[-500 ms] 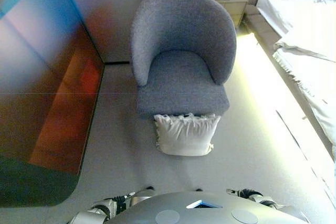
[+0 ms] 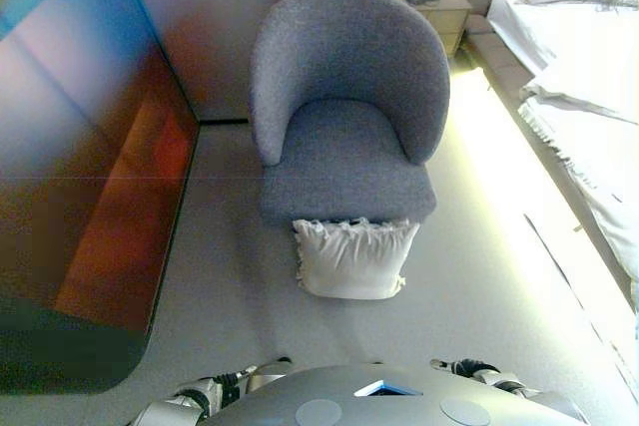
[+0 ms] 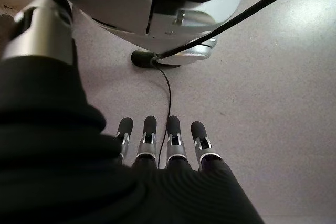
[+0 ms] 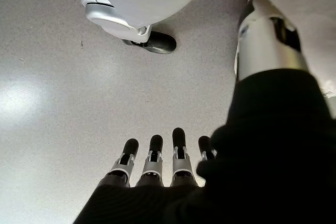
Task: Pick up the cushion and take it to the sofa
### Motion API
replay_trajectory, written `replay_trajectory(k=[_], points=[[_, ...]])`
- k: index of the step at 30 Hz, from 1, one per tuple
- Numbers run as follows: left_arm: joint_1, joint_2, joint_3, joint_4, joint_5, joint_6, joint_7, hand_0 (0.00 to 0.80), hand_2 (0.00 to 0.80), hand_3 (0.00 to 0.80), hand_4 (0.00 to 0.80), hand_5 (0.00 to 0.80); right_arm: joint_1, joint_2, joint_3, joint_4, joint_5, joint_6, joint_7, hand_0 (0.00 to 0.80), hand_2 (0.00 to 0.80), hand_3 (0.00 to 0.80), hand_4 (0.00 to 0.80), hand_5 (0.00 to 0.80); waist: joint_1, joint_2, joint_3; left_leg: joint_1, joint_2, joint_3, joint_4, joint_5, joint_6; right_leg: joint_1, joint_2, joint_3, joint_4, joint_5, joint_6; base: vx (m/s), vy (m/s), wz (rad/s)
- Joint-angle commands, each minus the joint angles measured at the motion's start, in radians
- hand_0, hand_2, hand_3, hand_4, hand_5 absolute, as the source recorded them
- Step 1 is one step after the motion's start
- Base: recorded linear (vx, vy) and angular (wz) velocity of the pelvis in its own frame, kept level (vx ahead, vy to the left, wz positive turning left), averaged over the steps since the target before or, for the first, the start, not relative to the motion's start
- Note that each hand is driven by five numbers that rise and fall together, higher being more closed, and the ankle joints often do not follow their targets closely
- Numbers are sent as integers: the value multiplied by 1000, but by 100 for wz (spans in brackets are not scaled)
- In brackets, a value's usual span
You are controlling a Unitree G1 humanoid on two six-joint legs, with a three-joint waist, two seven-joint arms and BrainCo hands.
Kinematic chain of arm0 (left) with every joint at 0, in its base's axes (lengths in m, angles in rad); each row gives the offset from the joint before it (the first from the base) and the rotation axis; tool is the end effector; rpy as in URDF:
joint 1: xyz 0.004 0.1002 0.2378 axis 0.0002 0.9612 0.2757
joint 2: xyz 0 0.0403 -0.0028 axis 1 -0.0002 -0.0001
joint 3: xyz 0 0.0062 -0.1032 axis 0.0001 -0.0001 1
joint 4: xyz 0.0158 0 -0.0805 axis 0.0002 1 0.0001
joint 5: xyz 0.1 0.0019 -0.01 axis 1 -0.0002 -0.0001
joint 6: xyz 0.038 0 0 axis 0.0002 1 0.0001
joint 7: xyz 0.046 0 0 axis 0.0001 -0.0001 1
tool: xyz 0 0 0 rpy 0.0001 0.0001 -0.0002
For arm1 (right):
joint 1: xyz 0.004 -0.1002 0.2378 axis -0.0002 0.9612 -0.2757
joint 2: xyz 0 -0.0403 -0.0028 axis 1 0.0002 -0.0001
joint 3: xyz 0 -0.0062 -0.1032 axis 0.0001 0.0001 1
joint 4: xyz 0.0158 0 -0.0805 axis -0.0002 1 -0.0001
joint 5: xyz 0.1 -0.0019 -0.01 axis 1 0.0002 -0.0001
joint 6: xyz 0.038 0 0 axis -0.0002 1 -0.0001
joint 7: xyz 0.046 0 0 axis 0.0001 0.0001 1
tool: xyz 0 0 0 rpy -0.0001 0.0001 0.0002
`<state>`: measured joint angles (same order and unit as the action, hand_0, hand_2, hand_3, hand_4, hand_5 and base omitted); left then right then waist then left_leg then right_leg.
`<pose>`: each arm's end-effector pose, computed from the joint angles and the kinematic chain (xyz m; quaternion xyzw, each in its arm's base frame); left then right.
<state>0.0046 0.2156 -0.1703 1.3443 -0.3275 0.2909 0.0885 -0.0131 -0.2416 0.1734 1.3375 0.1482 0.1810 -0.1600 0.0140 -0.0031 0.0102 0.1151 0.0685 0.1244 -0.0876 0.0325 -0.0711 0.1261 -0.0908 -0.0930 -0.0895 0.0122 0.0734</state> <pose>0.0361 0.2170 -0.1233 0.0263 0.7234 0.1331 0.6770 0.0490 -0.2279 -0.1200 -0.1402 0.6732 -0.1177 0.7164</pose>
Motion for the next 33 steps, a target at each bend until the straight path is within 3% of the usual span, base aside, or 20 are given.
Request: replay_trajectory(k=[1,12,18,22,23,25,27,30,33], points=[[-54,-30,-4,65,21,11,6,0,0,0,0,0,-54,15,11,55,-1,-1,-11,0,0,0,0,0,6,-14,13,-13,-30,-30,0,2,41,-30,-25,-45,10,71,21,0,0,0],[-49,-26,-2,70,28,16,13,0,0,0,0,0,-50,20,13,60,-7,-6,-10,0,0,0,0,0,5,-16,10,-5,-31,-34,0,-2,42,-22,-19,-44,14,65,19,4,-8,0],[-59,-20,0,67,22,25,34,0,0,0,0,0,-55,20,22,55,-1,-14,-21,0,0,0,0,0,-1,-18,16,5,-23,-41,2,2,47,-29,6,-22,45,43,2,18,-89,0],[-65,-20,10,68,14,10,47,0,0,0,0,0,-68,14,30,46,1,-32,-17,0,0,0,0,0,-3,-38,35,-25,-23,-48,141,-40,42,-43,15,-5,67,41,-24,-36,-164,1],[-66,-21,20,66,13,1,50,0,0,0,0,0,-80,10,35,40,-6,-30,-14,0,0,0,0,0,2,-55,51,-70,-30,-43,279,-58,42,-52,6,-14,81,40,-39,-69,-208,4],[-63,-25,22,60,-7,-11,46,0,0,0,0,0,-92,1,46,23,5,-13,-27,0,0,0,0,0,17,-68,85,-181,-23,-49,486,10,29,-54,9,-16,99,41,-67,-72,-221,1],[-61,-33,24,60,-16,-18,34,0,0,0,0,0,-100,-8,47,17,13,-8,-26,0,0,0,0,0,32,-64,106,-263,-29,-59,582,48,26,-48,16,-8,109,41,-80,-6,-112,-16],[-39,-35,35,53,-23,-39,38,0,0,0,0,0,-106,-18,40,19,-14,-14,-15,0,0,0,0,0,71,-30,126,-323,-59,-90,498,115,15,-6,44,24,129,-5,-75,132,29,-30],[-20,-29,39,44,-19,-38,39,0,0,0,0,0,-104,-20,38,26,-23,-20,-17,0,0,0,0,0,97,3,126,-336,-51,-86,326,172,9,46,78,53,130,-49,-75,296,75,-40]])
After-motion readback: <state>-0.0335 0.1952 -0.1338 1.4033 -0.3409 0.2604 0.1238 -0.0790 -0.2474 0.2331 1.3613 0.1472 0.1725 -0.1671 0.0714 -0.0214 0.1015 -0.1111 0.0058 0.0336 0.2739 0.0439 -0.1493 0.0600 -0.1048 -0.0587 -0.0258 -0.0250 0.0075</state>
